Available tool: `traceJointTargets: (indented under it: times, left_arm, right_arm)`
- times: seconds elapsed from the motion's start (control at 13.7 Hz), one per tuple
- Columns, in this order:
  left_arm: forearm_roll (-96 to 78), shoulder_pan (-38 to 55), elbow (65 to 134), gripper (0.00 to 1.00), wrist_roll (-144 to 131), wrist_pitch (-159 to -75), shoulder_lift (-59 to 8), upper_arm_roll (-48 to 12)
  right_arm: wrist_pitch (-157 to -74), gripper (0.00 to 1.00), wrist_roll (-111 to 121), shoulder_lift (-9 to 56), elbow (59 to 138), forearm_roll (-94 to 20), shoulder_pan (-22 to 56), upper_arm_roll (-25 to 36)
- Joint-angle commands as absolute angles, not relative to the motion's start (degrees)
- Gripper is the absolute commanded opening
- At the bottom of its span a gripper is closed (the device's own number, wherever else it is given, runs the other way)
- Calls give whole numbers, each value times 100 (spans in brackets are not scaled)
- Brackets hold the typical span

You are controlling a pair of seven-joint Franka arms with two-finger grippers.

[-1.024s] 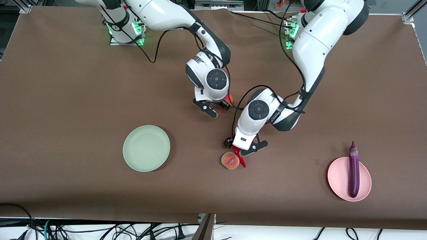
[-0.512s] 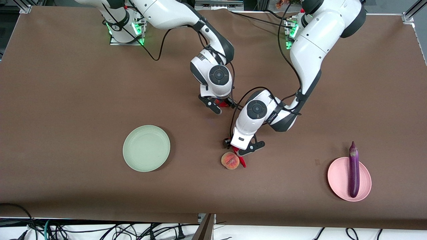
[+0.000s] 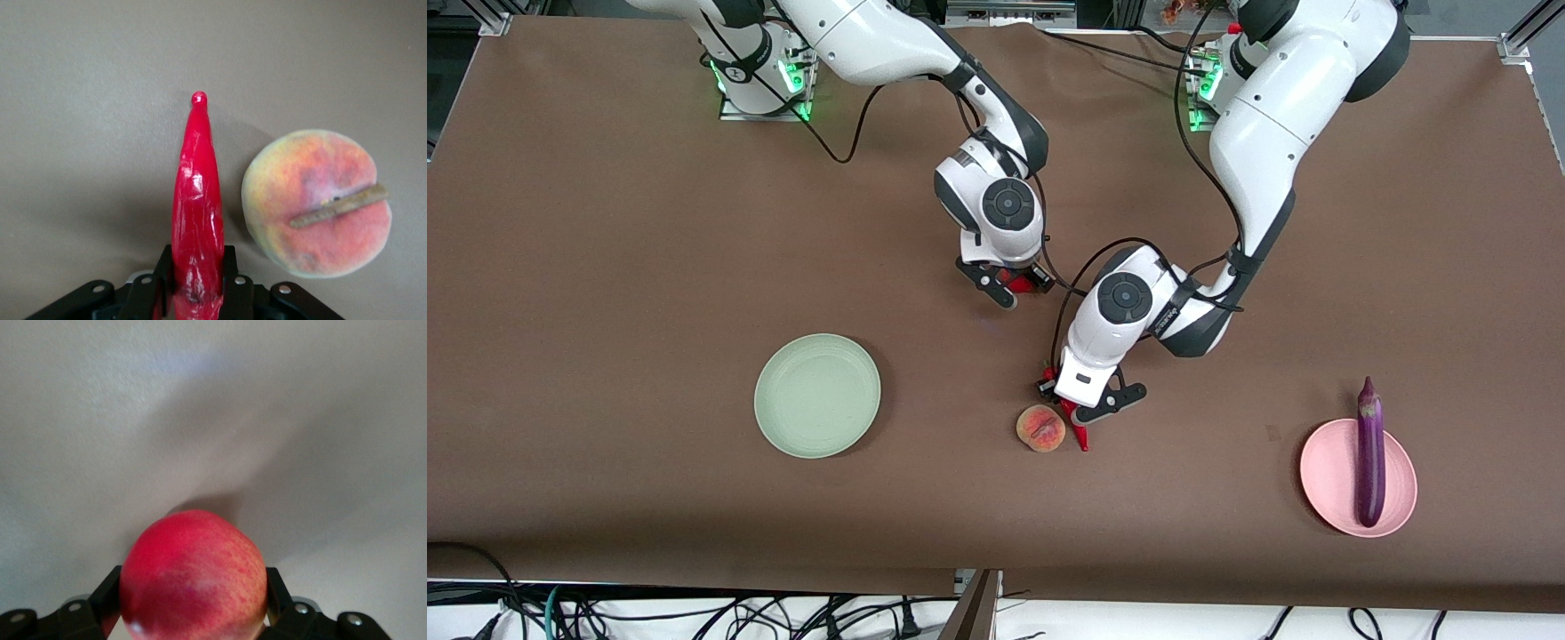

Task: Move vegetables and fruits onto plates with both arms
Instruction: 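Grasp the red chili with the left gripper while the right gripper holds the apple, then place the apple on the green plate while the left gripper places the chili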

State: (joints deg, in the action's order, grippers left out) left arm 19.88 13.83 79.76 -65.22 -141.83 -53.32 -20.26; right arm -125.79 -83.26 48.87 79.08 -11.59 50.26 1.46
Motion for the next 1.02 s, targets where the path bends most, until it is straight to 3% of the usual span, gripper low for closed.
traceJointTargets:
  times: [0.0, 0.22, 0.44, 0.66, 0.8, 0.88, 0.95]
  left_arm:
    - [2162, 1039, 7963, 0, -6462, -14203, -5169, -2074]
    - [2065, 503, 7963, 0, -5260, -13748, -4852, -2092]
    - [2057, 10, 7902, 0, -3889, -13194, -4597, -2083]
    - [1970, -499, 7752, 0, -2475, -13087, -4570, -1908]
    - [1585, -589, 7752, 0, -1246, -13139, -4570, -1322]
    - [1156, -589, 7752, 0, -735, -13148, -4579, -1057]
    - [725, -589, 7752, 0, -286, -13148, -4570, -802]
  right_arm:
    - [-12071, 0, -7921, 4502, 7928, -1107, 4853, 333]
    - [-10779, 0, -6422, 4035, 7717, -1090, 4081, 544]
    - [-10170, 0, -4488, 3858, 7673, -810, 3552, 1009]
    - [-10274, 0, -3474, 3981, 7691, -501, 3420, 1510]
    - [-10903, 0, -3043, 4305, 7690, -545, 3017, 1529]
    - [-11273, 7, -2832, 4498, 7690, -562, 2841, 1521]
    - [-11572, 20, -2804, 4665, 7690, -562, 2813, 1512]
